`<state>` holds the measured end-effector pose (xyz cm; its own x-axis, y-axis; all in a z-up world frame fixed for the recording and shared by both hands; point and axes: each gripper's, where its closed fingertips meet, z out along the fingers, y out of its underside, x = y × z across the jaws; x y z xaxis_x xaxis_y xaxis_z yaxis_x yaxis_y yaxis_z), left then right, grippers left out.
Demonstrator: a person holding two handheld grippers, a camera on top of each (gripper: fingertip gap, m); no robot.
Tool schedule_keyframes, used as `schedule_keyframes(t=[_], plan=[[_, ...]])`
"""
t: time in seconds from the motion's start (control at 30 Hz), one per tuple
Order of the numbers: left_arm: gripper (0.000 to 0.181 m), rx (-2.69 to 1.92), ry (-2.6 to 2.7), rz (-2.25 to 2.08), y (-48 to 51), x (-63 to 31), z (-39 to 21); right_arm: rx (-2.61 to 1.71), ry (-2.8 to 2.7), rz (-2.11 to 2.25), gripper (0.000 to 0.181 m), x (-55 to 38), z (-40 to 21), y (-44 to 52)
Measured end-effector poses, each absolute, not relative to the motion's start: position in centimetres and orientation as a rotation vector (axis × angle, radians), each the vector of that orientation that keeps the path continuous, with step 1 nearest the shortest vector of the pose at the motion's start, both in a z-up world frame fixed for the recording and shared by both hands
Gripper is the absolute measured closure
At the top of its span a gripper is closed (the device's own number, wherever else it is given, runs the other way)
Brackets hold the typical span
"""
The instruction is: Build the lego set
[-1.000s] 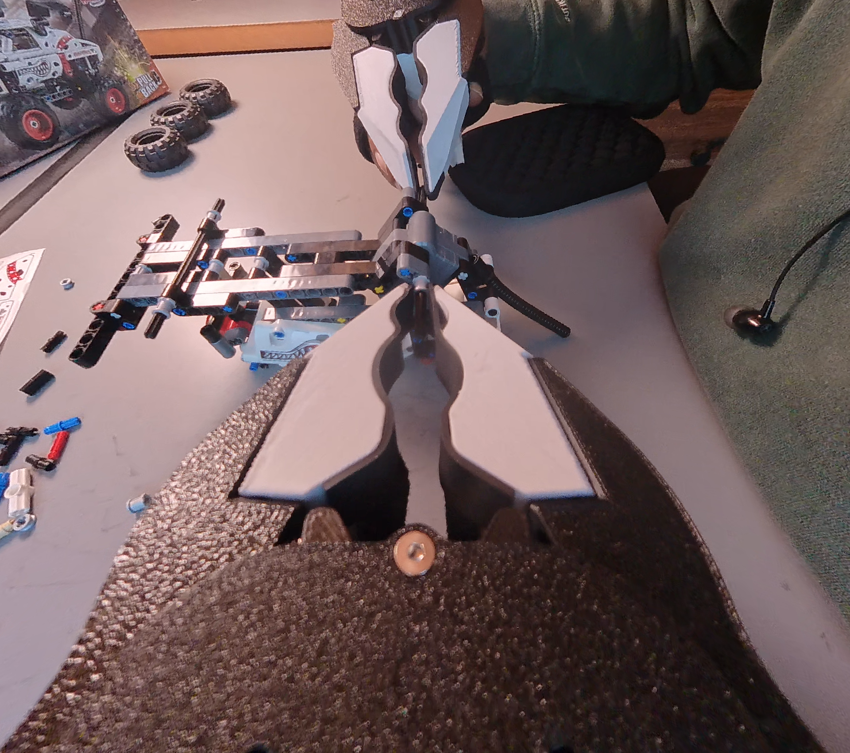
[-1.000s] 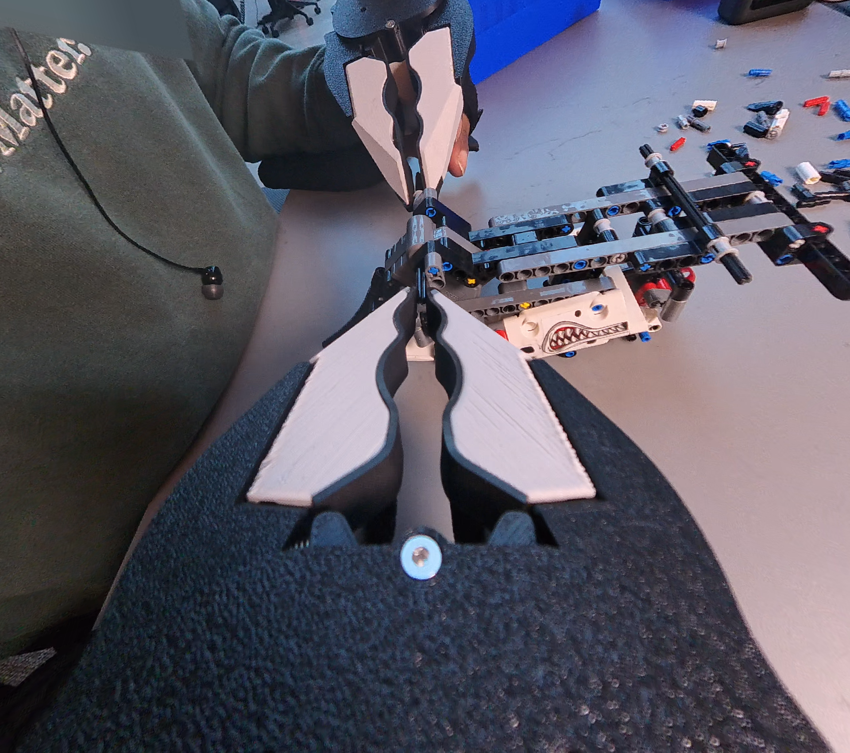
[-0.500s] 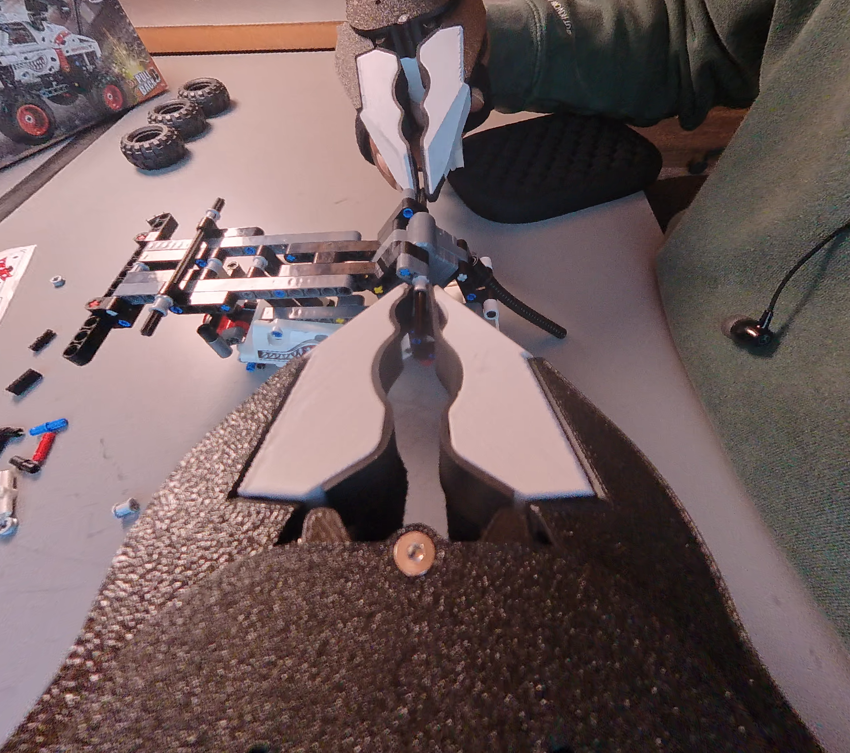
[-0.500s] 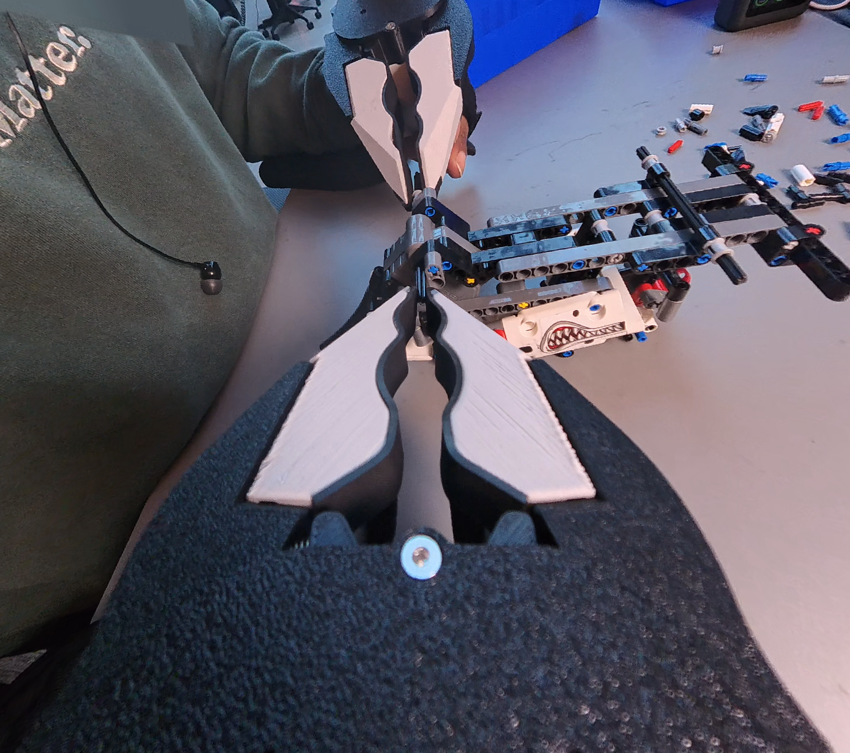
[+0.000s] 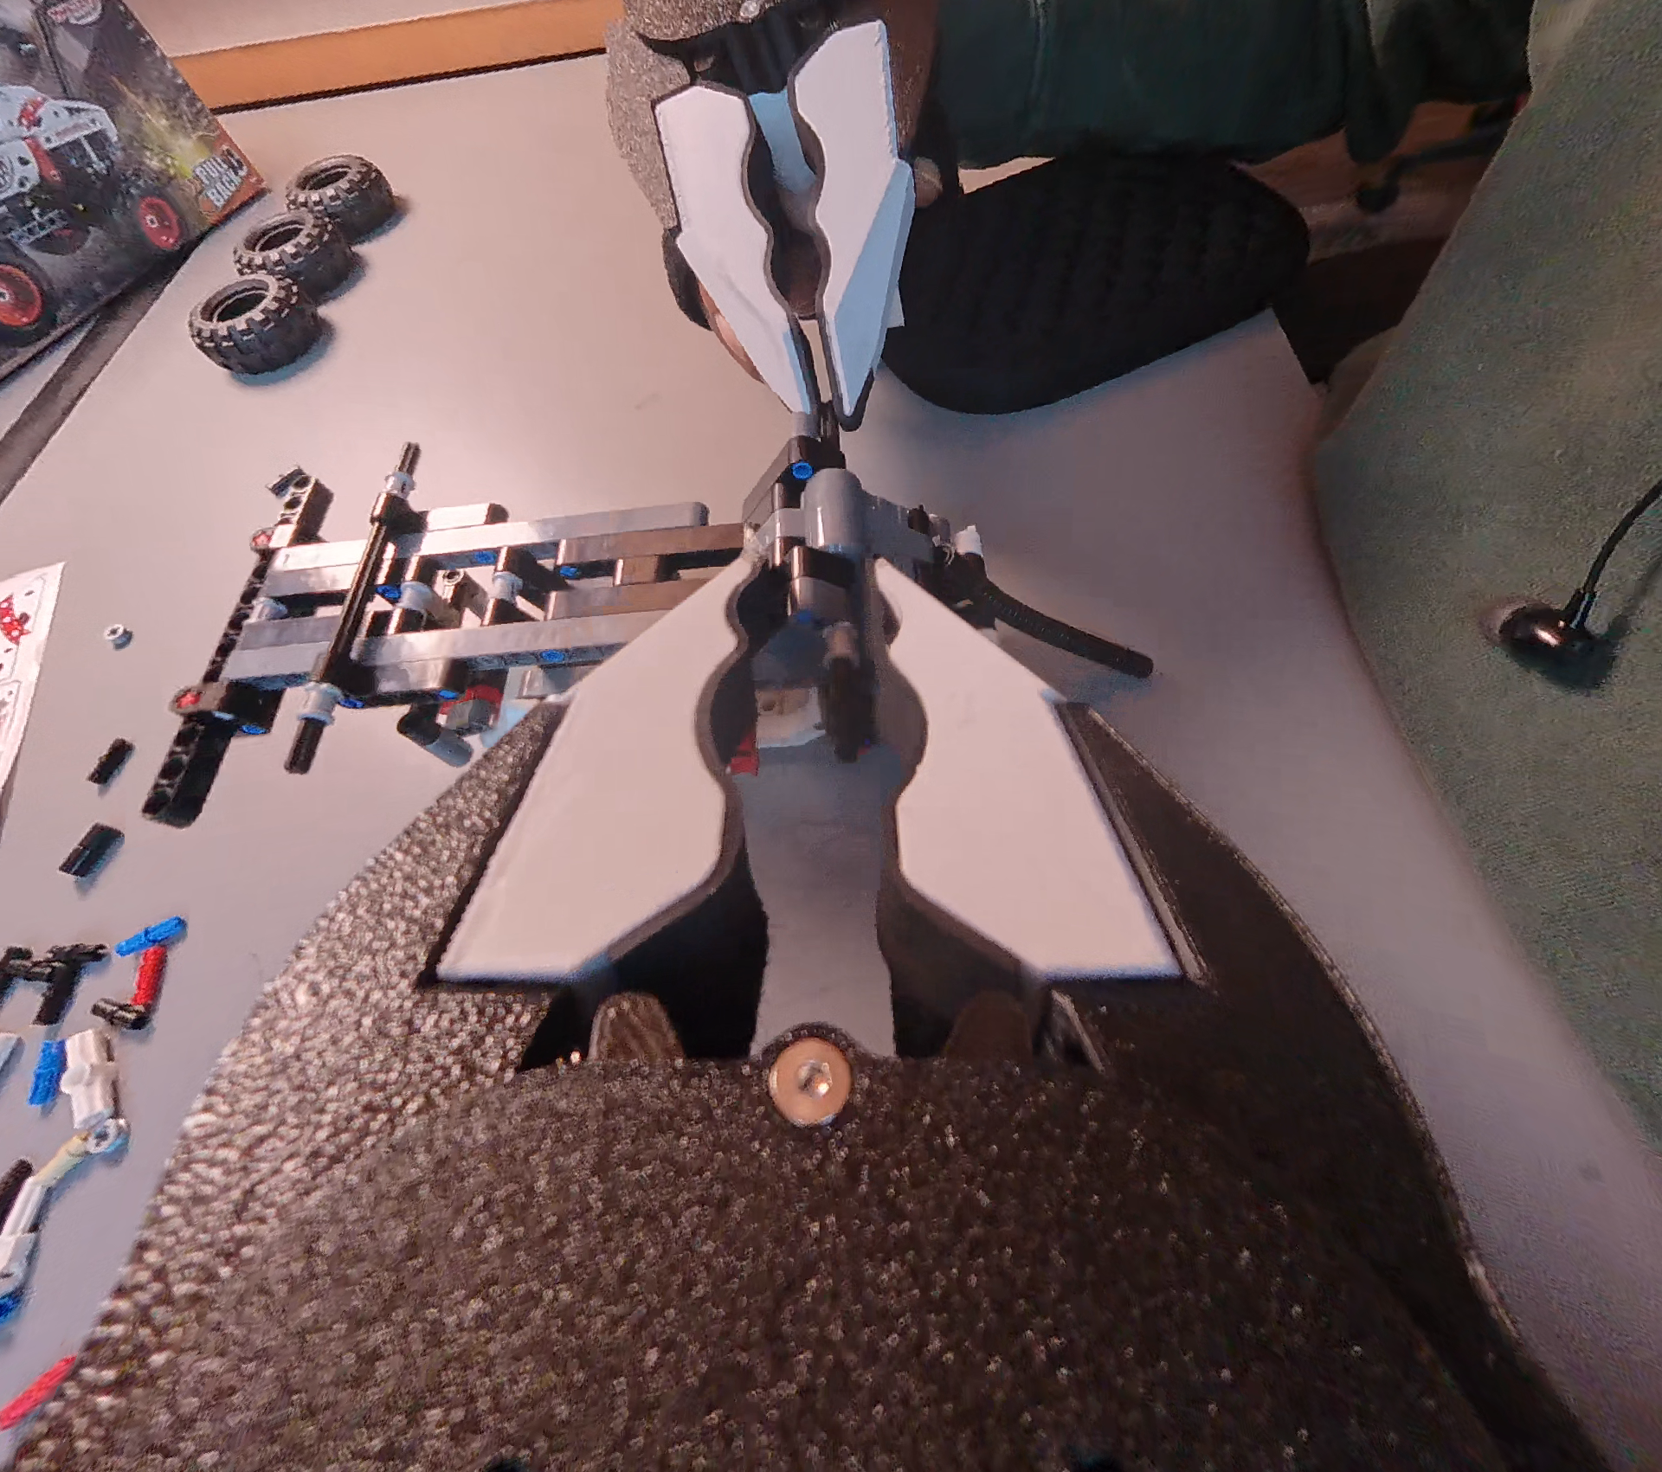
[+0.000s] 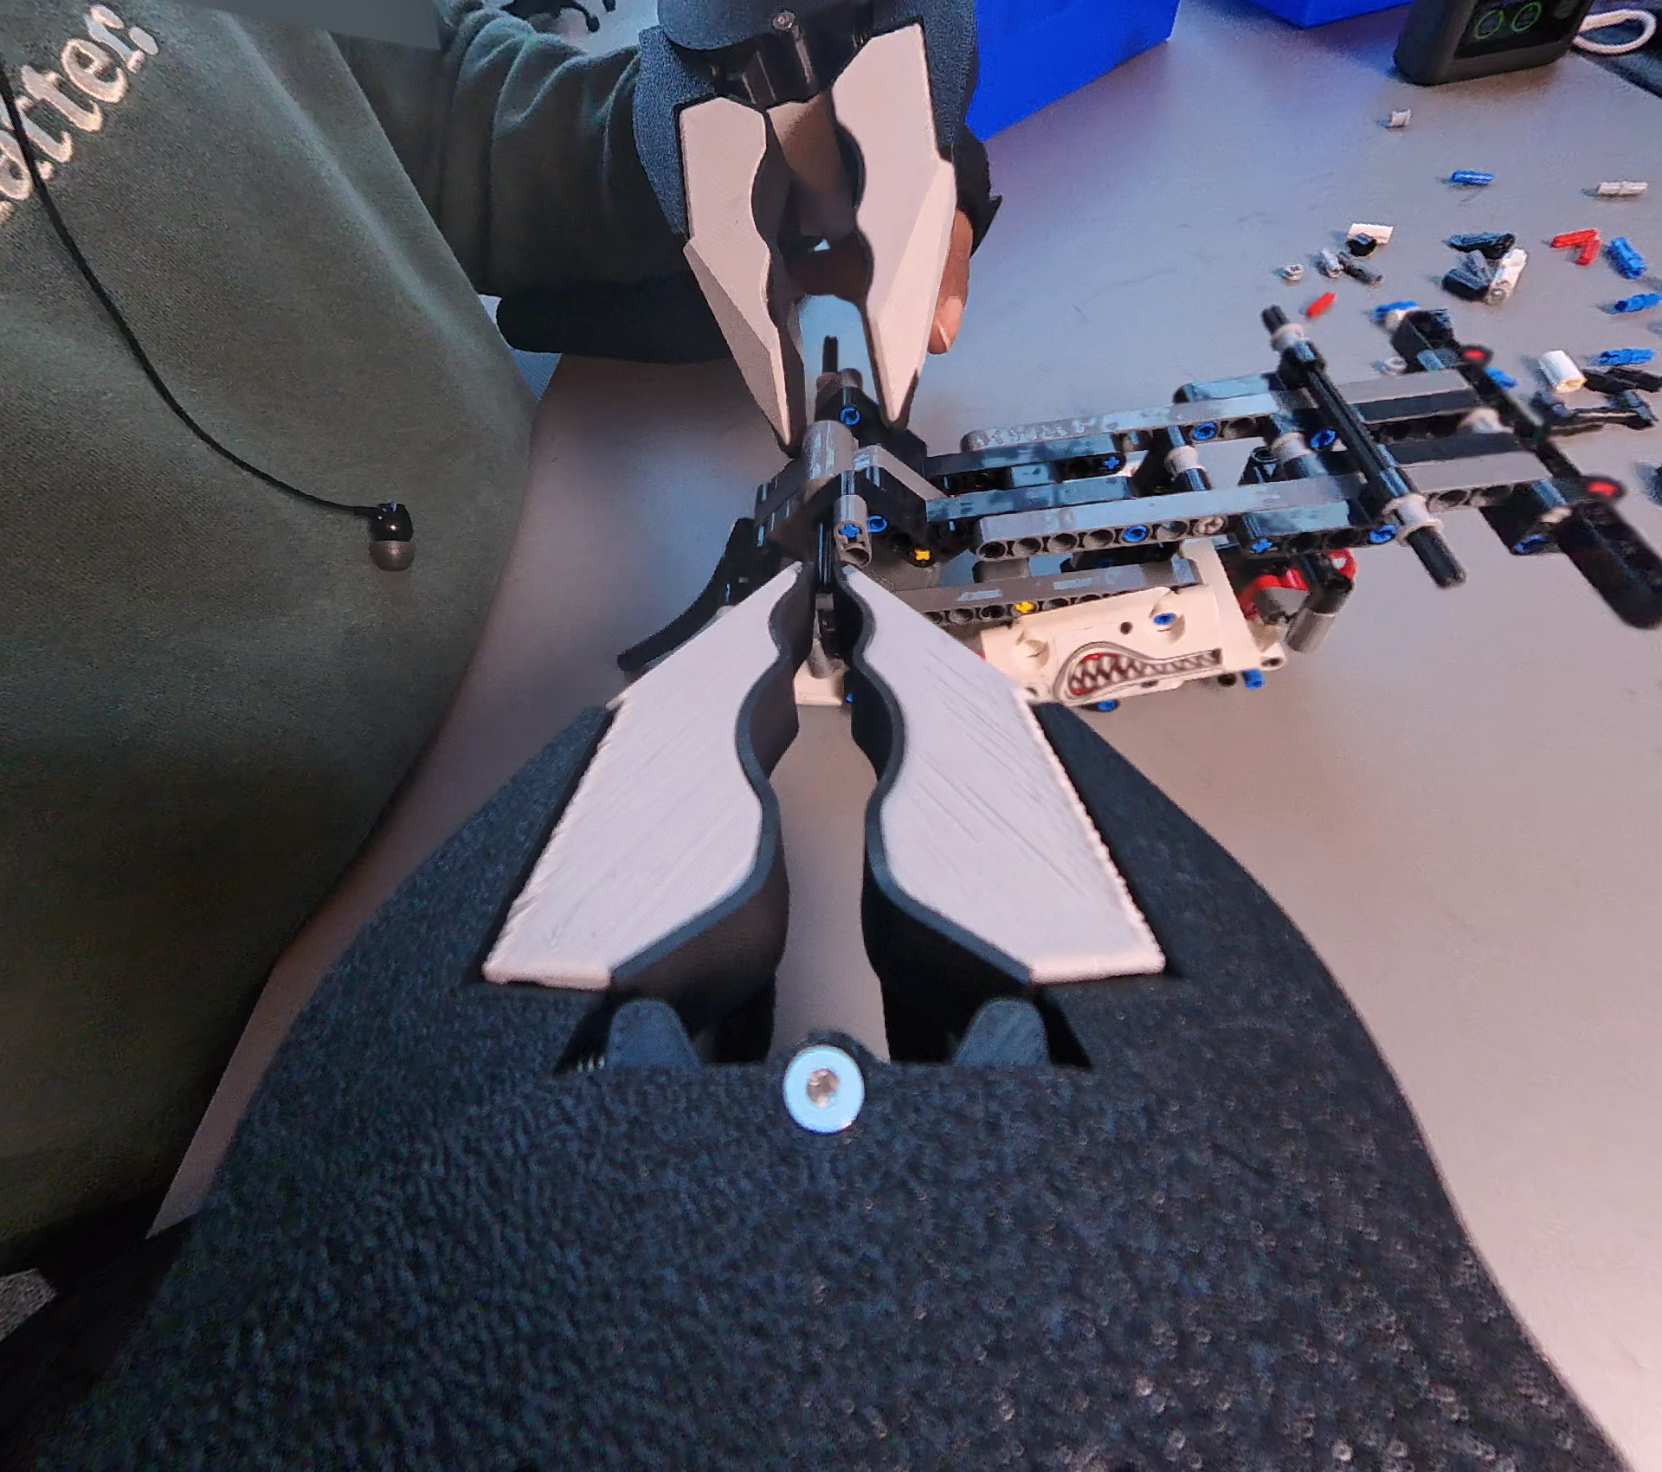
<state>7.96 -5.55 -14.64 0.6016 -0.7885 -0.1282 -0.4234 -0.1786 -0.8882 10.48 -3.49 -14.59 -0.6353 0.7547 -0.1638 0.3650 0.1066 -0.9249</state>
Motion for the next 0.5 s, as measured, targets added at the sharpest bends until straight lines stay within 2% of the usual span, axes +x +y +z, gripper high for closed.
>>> schedule_keyframes(t=[0.5], plan=[[0.165, -1.791, 1.051, -0.347, -5.34, 7.93, -14.68, -1.083, -2.034, 1.56, 0.179, 10.69, -14.57, -3.19]])
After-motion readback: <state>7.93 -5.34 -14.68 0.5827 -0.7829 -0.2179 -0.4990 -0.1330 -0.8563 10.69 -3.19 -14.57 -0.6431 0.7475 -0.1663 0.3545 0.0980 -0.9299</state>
